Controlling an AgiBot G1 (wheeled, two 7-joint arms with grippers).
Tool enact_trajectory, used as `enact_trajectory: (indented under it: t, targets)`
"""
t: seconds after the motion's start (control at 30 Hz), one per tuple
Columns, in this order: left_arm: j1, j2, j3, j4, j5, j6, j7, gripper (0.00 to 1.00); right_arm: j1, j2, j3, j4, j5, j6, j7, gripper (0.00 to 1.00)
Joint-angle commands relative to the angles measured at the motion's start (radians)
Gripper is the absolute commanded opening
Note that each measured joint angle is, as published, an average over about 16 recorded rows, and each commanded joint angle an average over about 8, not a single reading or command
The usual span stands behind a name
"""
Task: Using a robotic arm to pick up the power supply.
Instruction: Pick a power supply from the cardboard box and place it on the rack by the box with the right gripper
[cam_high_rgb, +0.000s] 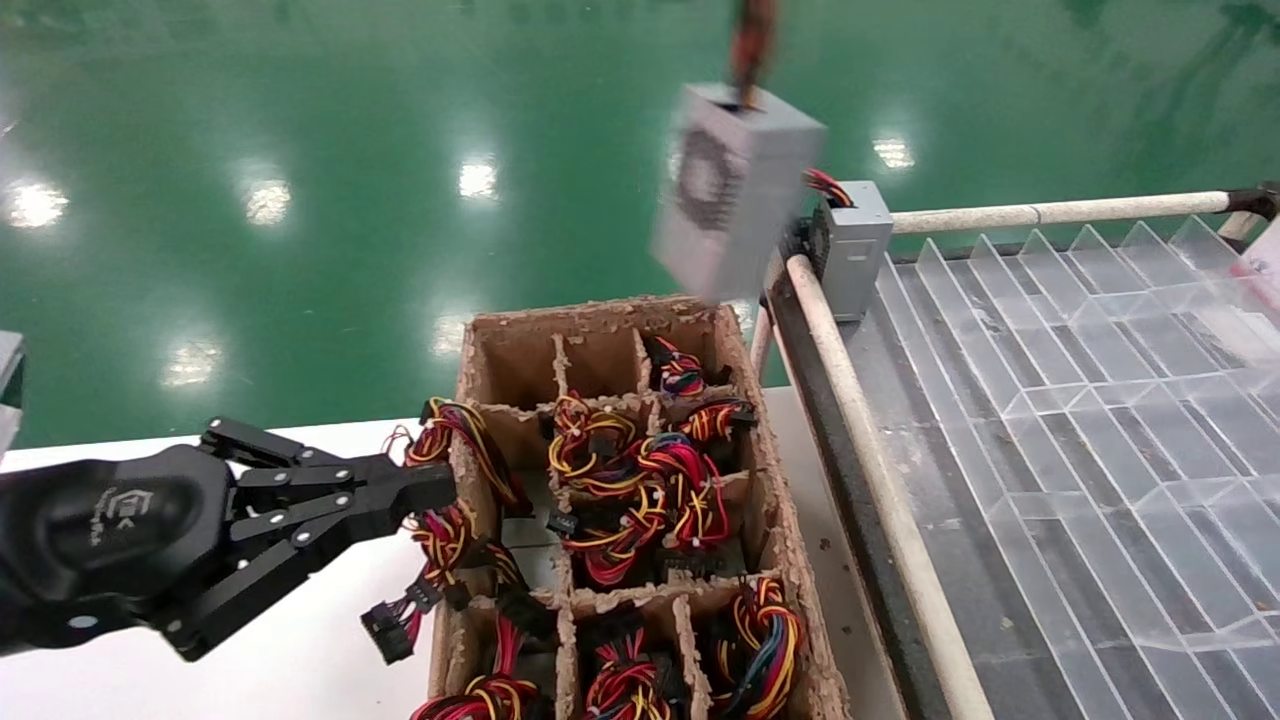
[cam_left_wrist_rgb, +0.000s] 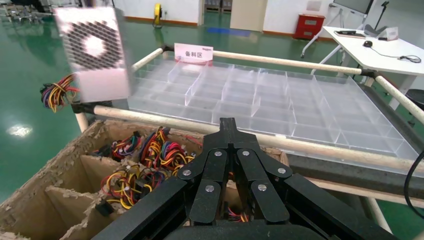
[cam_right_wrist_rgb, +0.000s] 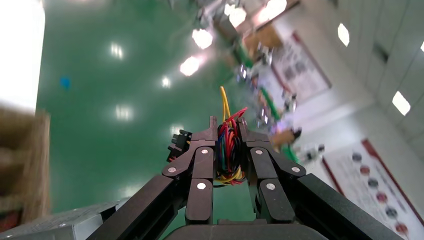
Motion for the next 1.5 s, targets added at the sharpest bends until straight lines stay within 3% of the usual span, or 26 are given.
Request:
enact_trajectory:
  t: [0.03, 0.6, 1.2, 1.27, 1.33, 1.5]
  targets:
    - [0.000, 0.000, 0.000, 0.000, 0.000, 0.000, 0.000, 0.00, 0.019, 0.020, -0.014, -0.018, -0.030, -0.004, -0.014, 0.00]
    - [0.000, 0.000, 0.000, 0.000, 0.000, 0.000, 0.000, 0.00, 0.038, 0.049, -0.085, -0.232, -0.160, 0.067, -0.102, 0.00]
    - [0.000, 0.000, 0.000, 0.000, 0.000, 0.000, 0.000, 0.00, -0.049, -0.063, -0.081, -0.344, -0.153, 0.131, -0.102, 0.00]
    - [0.000, 0.000, 0.000, 0.000, 0.000, 0.000, 0.000, 0.00, -0.053, -0.077, -0.089, -0.352, -0.164, 0.142, -0.088, 0.10]
    - [0.000, 0.000, 0.000, 0.000, 0.000, 0.000, 0.000, 0.00, -0.055, -0.089, -0.096, -0.360, -0.175, 0.153, -0.072, 0.28]
    - [0.000, 0.000, 0.000, 0.000, 0.000, 0.000, 0.000, 0.00, -0.056, -0.109, -0.105, -0.371, -0.187, 0.183, -0.043, 0.87]
